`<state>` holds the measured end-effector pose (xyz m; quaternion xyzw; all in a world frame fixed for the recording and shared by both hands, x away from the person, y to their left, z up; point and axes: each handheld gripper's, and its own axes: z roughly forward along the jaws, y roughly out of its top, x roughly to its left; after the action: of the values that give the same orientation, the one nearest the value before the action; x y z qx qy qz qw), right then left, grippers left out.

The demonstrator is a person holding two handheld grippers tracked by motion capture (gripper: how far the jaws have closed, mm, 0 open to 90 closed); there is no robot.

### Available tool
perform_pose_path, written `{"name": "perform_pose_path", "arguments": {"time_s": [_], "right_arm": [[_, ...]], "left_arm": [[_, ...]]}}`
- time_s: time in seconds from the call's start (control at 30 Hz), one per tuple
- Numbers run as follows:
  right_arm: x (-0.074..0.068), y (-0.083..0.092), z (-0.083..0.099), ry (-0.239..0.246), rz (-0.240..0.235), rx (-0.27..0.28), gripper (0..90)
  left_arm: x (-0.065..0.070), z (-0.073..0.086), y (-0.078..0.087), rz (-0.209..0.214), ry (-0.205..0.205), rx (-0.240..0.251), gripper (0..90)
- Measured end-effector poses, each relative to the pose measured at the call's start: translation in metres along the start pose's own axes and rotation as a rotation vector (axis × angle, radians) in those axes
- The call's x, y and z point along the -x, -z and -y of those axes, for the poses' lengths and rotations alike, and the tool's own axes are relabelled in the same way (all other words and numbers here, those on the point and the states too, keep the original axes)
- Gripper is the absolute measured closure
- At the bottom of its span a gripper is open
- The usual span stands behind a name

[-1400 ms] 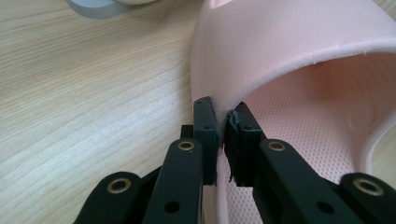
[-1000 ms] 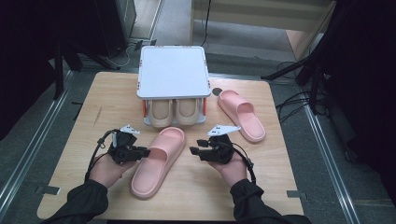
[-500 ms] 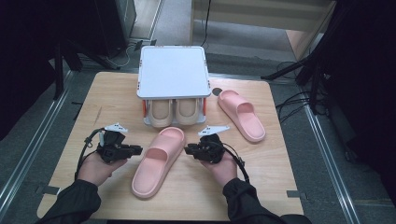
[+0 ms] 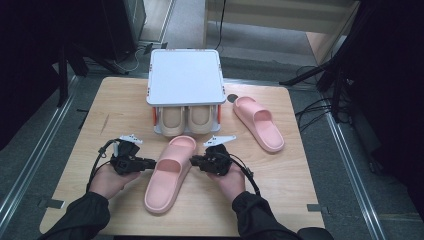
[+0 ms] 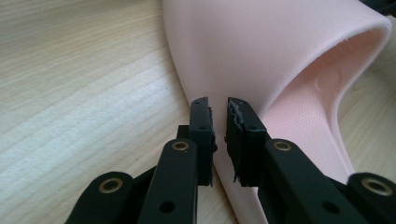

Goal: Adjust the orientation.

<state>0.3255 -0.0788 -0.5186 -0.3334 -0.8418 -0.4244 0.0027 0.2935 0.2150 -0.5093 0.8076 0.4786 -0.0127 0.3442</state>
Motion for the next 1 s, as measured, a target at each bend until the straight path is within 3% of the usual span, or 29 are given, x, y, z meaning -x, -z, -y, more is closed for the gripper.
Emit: {"name": "perform_pose_path", "arguments": {"time_s": [0.27, 0.4, 0.77, 1.0], "right_arm": [[0.0, -0.002, 0.0, 0.018, 0.014, -0.014, 81.5], [0.0, -0.002, -0.001, 0.014, 0.017, -0.018, 80.9], [0.005, 0.006, -0.003, 0.04, 0.036, 0.014, 71.2], [0.017, 0.022, -0.005, 0.009, 0.059, 0.053, 69.8]], "left_arm": [[0.009, 0.007, -0.001, 0.044, 0.002, -0.014, 79.5], [0.013, 0.008, 0.0, 0.041, -0.004, -0.017, 79.0], [0.004, 0.004, 0.016, 0.046, 0.032, 0.06, 66.8], [-0.004, 0.001, 0.027, 0.058, 0.062, 0.117, 58.7]]}}
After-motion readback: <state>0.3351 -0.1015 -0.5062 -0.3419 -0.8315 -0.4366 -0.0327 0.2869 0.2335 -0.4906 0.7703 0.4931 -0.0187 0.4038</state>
